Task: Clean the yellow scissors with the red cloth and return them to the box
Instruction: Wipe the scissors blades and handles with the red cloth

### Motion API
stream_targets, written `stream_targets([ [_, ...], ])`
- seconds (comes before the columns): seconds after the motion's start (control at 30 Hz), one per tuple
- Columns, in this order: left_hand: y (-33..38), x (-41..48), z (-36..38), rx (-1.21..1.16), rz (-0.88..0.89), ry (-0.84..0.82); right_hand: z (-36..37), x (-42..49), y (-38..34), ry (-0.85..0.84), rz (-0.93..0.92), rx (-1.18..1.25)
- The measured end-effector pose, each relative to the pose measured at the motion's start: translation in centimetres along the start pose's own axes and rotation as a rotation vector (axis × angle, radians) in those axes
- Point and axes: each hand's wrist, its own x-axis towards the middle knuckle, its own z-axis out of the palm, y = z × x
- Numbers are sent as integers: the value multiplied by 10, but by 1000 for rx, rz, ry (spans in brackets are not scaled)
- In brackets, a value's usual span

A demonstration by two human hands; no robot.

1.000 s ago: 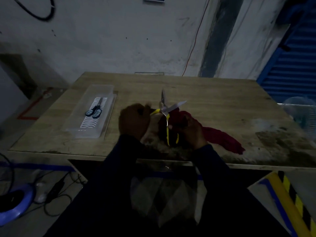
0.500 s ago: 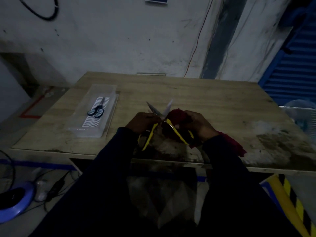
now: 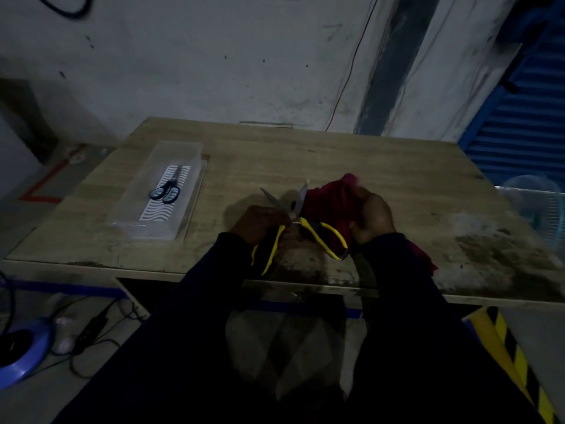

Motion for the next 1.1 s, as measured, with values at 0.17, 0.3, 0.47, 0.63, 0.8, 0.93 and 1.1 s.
stream_targets([
  [0.17,-4,3,-1,49,85,33,14,-9,16,-73,29,-311],
  [0.3,-9,7,-2,31,123,12,26,-8,29,-123,-51,-445],
  [0.47,-11,8,-2,72,173,7,42,-5,36,27,-221,-661],
  [0.63,-7,3,1,72,183,-2,42,2,36,95,-165,-499],
  [0.8,-7,-1,4,70,144,-11,36,-1,36,97,-216,-746],
  [0.93,-5,-2,7,41,141,20,44,2,34,158,-195,-640],
  [1.1,-8,0,6,101,141,15,38,-6,45,124,-247,-721],
])
